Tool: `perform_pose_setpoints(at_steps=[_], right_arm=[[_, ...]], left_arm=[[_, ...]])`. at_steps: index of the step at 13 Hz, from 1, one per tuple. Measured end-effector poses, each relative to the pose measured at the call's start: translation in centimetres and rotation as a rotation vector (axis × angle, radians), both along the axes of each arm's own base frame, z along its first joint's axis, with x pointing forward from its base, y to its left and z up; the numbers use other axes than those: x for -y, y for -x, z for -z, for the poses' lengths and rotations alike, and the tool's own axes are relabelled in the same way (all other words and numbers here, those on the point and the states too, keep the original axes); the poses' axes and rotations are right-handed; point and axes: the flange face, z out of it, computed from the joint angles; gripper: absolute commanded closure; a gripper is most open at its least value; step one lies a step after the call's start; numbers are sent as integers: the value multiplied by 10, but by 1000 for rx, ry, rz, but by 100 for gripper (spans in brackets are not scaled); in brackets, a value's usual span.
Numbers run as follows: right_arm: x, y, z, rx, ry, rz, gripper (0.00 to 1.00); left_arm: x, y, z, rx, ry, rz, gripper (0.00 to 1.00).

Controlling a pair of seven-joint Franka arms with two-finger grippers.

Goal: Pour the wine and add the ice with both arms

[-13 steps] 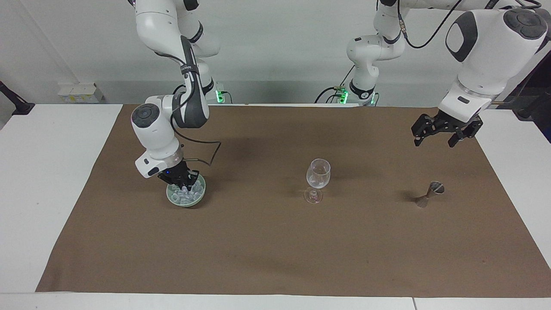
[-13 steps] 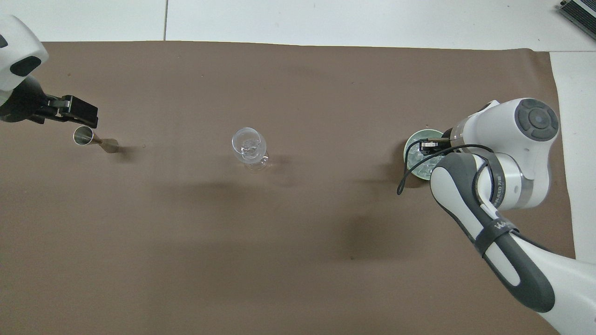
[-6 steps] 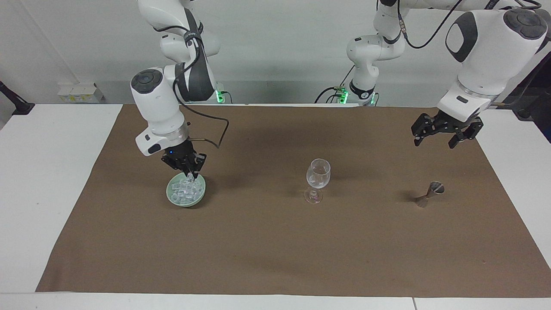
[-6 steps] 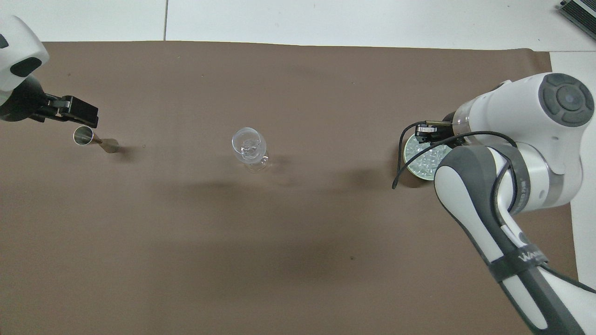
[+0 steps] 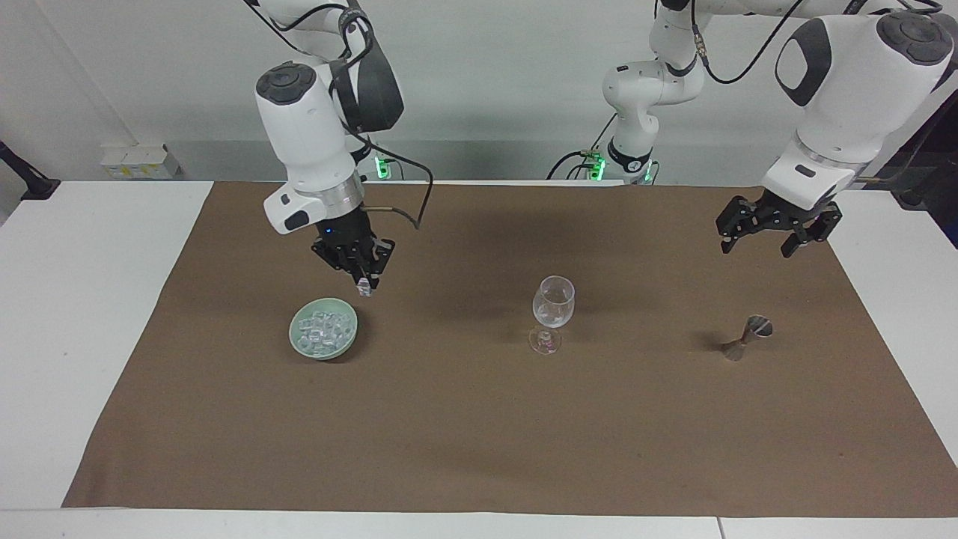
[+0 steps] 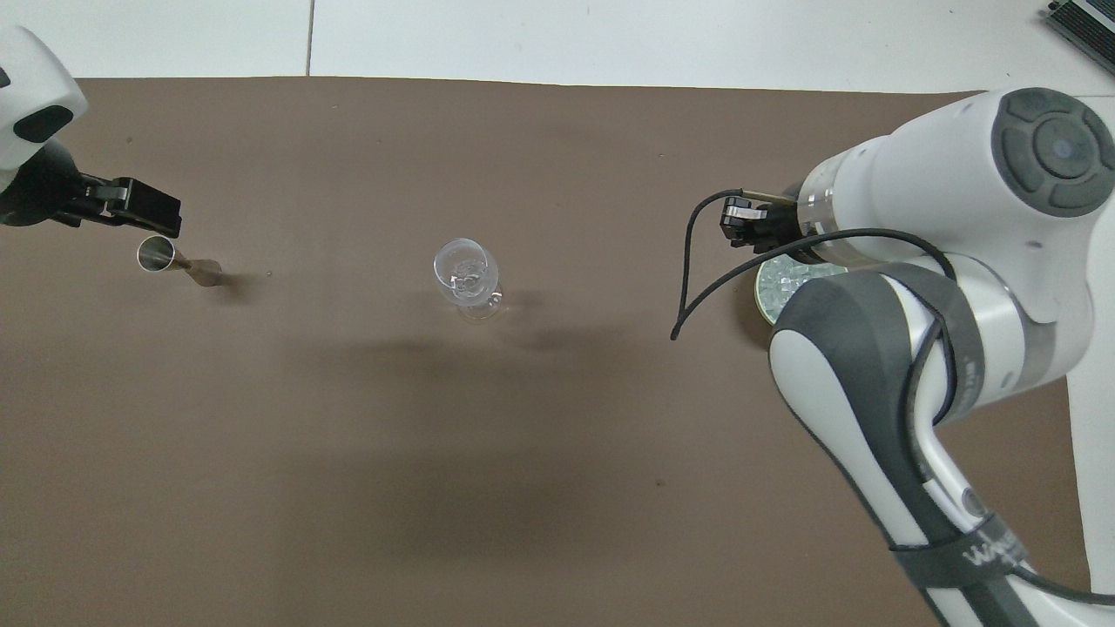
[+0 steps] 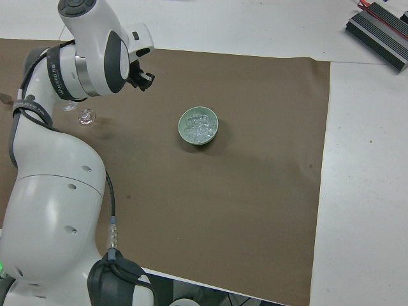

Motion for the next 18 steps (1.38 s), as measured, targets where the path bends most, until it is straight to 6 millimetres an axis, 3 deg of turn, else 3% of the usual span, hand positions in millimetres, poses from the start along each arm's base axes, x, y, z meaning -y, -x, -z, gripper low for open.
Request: perform_pose_setpoints(at_steps=[2,9,13,18], right_arm=[[-39,5,-9,-8,-62,64,100],[-133,10,-33,-18,-203,177,100],[-196,11,-19,-37,-262,212,100],[-233,11,6,-57,-277,188,100]], left_arm=[[-1,0,0,0,0,-2,0],[-1,0,0,0,0,-2,0],[-1,0,0,0,0,-2,0],[-1,0,0,0,0,-2,0]])
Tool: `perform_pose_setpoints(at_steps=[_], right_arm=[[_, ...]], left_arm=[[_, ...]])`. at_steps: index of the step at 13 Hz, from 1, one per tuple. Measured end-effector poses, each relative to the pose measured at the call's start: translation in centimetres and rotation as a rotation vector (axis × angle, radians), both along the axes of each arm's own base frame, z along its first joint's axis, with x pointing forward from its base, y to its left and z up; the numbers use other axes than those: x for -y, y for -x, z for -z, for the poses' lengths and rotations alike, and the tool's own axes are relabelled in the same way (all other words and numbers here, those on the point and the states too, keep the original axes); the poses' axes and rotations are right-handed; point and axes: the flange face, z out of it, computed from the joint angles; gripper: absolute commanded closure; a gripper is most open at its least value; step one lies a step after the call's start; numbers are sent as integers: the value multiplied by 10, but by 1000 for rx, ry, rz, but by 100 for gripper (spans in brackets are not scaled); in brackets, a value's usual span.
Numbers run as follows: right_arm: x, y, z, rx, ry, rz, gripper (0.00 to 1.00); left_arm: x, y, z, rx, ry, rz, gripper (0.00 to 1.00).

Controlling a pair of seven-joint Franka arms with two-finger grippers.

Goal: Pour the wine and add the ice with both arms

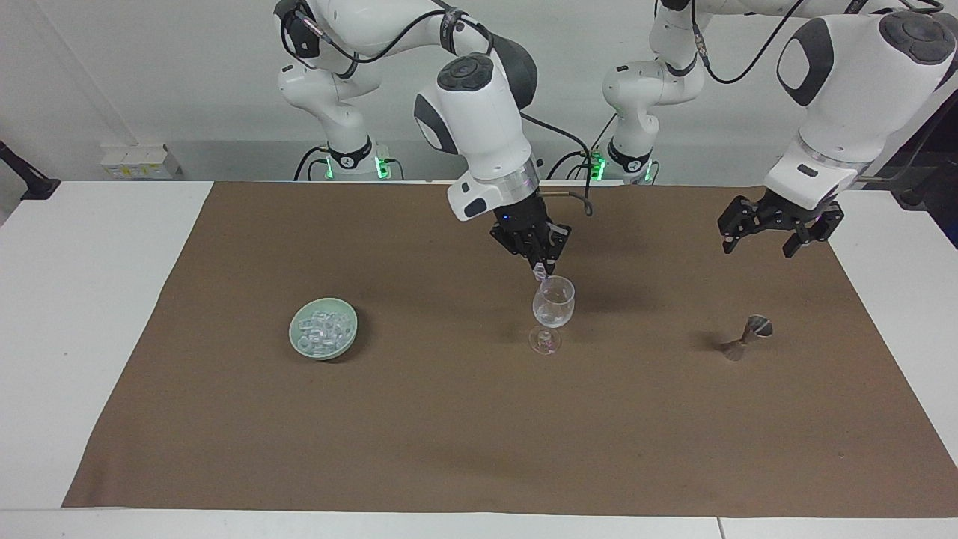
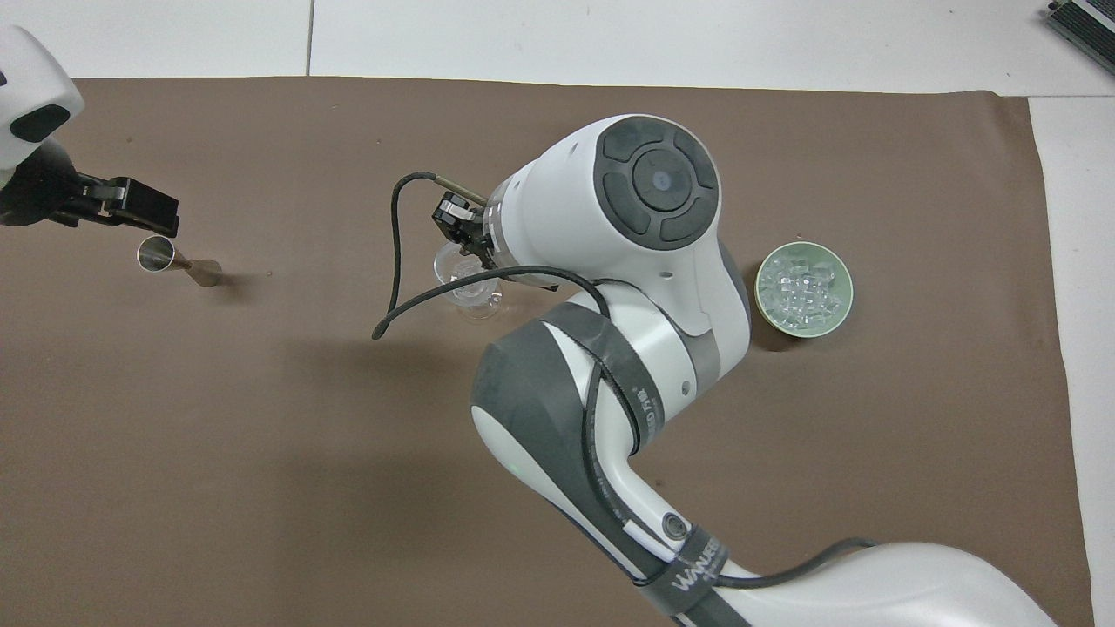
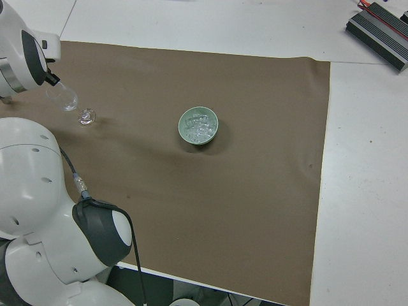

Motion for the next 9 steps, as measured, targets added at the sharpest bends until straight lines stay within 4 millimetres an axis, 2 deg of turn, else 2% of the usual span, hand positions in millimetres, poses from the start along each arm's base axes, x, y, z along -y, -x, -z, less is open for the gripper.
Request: perform_pose_setpoints(at_steps=[9], right_arm=[[-29,1,44,-5,16,-33,100]], left_arm=[[-4,0,-2,5,0,-7,0]])
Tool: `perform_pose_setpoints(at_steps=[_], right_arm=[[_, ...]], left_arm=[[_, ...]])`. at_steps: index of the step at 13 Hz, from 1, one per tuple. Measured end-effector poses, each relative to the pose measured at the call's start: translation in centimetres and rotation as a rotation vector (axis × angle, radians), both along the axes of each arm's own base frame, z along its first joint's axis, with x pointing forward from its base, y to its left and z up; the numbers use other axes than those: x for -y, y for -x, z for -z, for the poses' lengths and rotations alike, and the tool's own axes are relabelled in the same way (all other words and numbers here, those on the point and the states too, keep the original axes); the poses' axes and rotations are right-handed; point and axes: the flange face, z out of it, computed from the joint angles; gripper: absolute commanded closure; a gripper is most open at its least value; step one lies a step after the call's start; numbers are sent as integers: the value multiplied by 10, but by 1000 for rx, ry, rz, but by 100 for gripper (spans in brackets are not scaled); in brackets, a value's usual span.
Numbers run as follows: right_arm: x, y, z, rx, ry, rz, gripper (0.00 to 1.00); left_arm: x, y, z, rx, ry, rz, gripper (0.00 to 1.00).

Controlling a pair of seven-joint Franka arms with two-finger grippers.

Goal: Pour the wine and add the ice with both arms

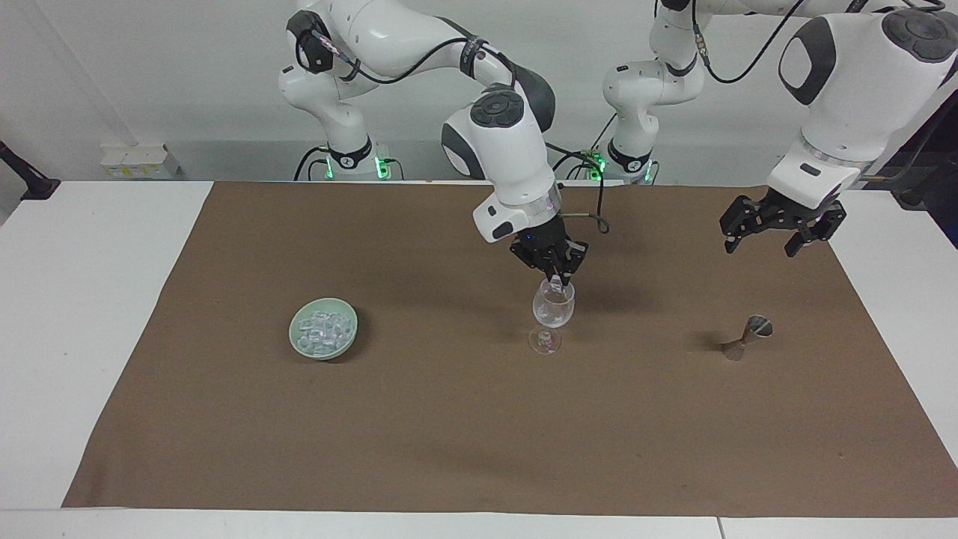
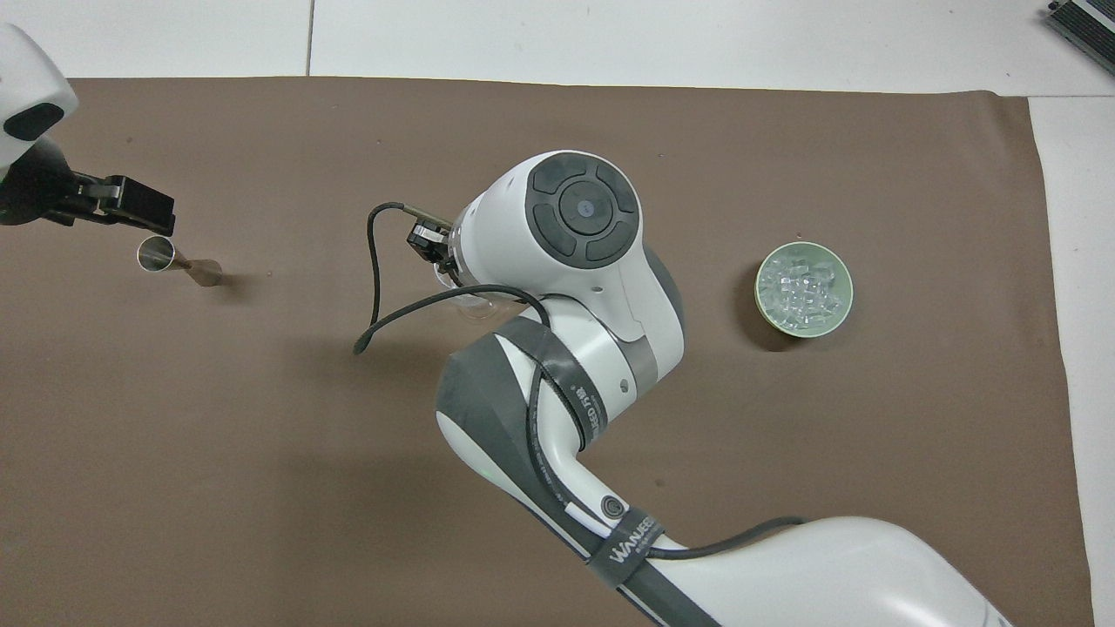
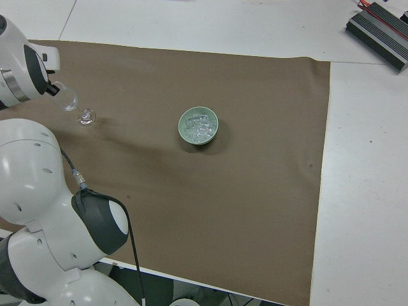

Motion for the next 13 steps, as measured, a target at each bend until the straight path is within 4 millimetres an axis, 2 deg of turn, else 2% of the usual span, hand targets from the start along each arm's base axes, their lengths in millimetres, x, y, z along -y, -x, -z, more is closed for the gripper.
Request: perform_pose_setpoints(at_steps=[4,5,6,13], right_arm=[[1,-2,0,6,-2,4,99],[1,-2,0,6,-2,4,89],[1,-2,0,6,-2,4,85],[1,-2,0,6,-2,4,82]], left_arm=[[-1,0,-1,2,0,-2,0],[-1,0,-1,2,0,-2,0],[-1,0,-1,2,0,-2,0],[-2,0,-1,2,0,-3,0]])
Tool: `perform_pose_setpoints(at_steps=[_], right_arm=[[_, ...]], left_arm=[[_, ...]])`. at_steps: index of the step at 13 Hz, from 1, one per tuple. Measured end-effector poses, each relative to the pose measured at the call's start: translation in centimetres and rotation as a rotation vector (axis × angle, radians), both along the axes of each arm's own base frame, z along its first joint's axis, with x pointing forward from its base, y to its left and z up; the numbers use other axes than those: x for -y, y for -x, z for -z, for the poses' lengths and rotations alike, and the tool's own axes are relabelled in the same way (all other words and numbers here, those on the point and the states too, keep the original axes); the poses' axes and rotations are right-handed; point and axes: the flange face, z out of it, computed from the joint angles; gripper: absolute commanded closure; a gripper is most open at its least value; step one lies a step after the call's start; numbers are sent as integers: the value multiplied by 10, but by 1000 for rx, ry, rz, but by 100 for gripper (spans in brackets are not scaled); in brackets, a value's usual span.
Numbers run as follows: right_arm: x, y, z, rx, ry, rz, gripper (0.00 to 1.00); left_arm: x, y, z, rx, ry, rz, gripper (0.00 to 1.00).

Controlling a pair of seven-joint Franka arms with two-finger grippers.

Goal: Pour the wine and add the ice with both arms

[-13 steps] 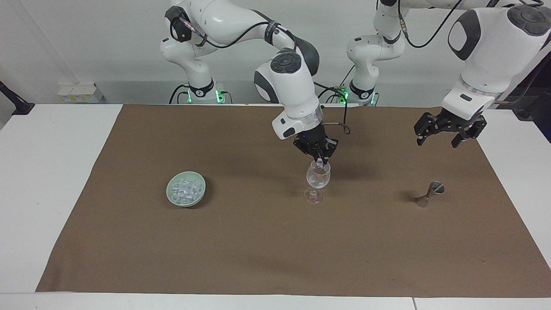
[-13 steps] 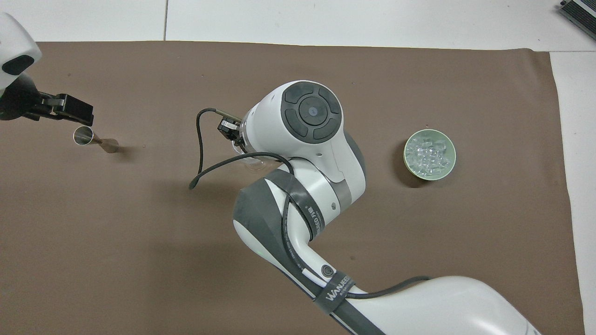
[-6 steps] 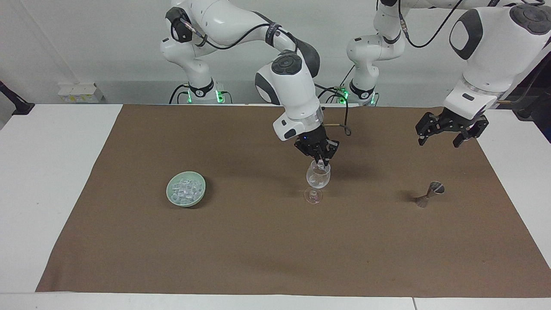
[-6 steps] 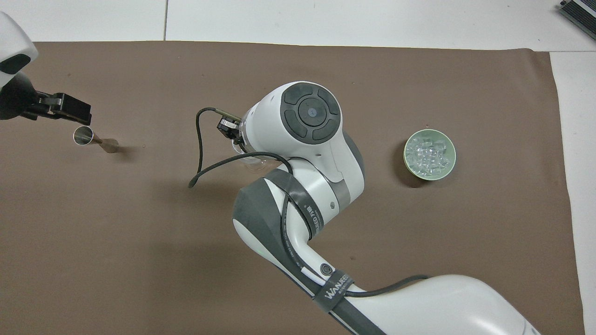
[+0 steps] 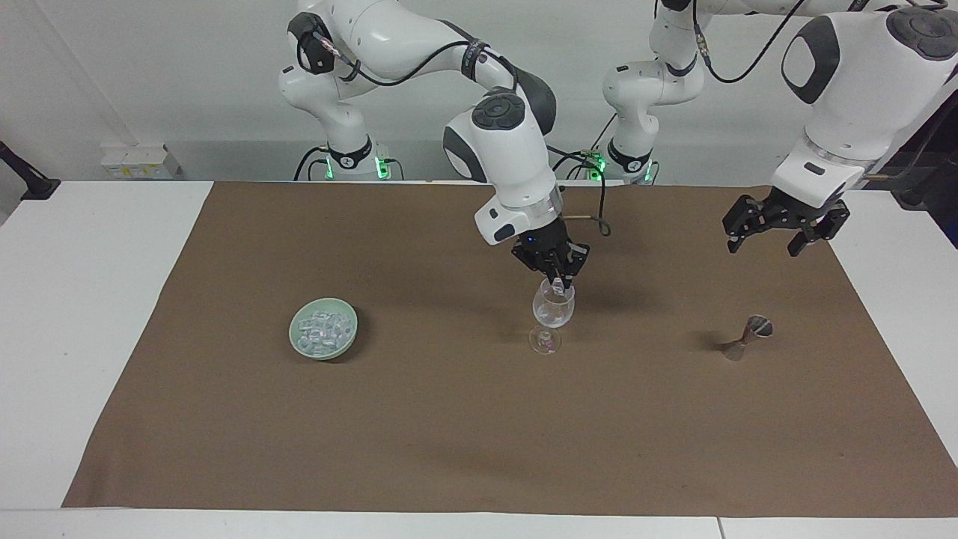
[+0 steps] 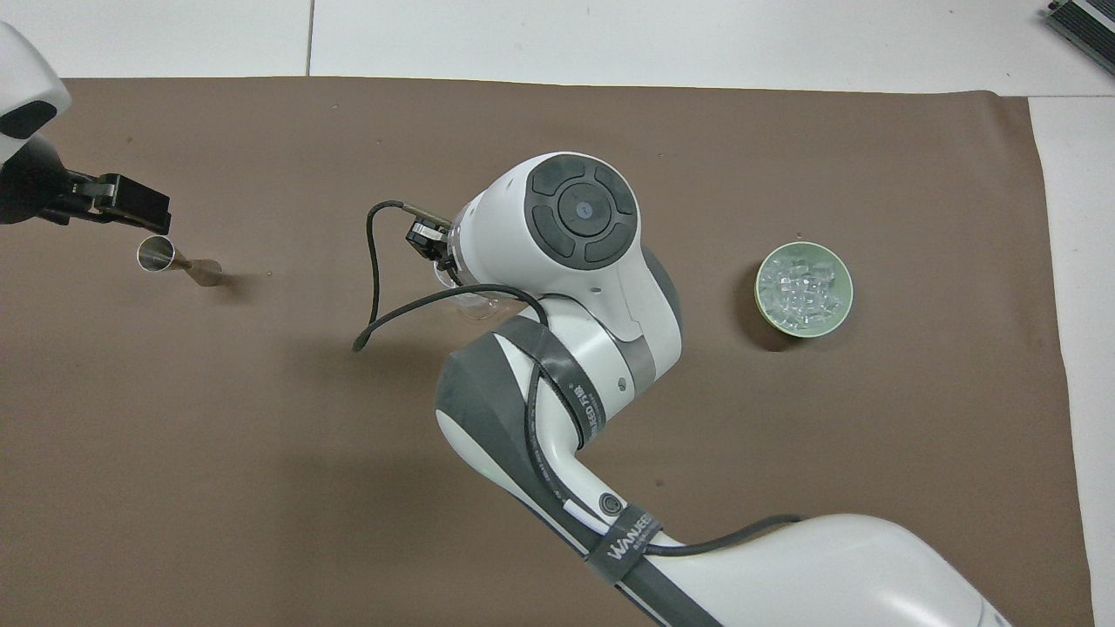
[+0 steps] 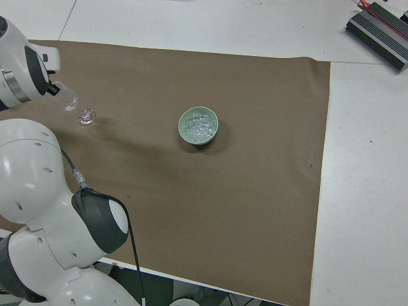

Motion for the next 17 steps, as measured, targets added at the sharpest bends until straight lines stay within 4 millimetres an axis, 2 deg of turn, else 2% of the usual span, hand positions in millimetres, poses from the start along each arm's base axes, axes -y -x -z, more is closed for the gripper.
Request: perform_pose_setpoints(at_steps=[4,5,13,15,16,17], right_arm=[[0,0,0,0,0,0,76],[0,0,0,0,0,0,66],[0,0,0,0,0,0,67],[0,0,0,0,0,0,64],[0,0,0,0,0,-1,51],[0,0,-1,2,-1,0,28]], left_arm=[[-2,0,0,0,-1,-2,0],[-2,0,0,0,-1,-3,0],[-16,-1,0,-1,-1,-23,0],[-16,-1,0,-1,-1,-24,0],[-17,-1,0,0,-1,-24,0],[-17,-1,0,1,-1,-24,0]])
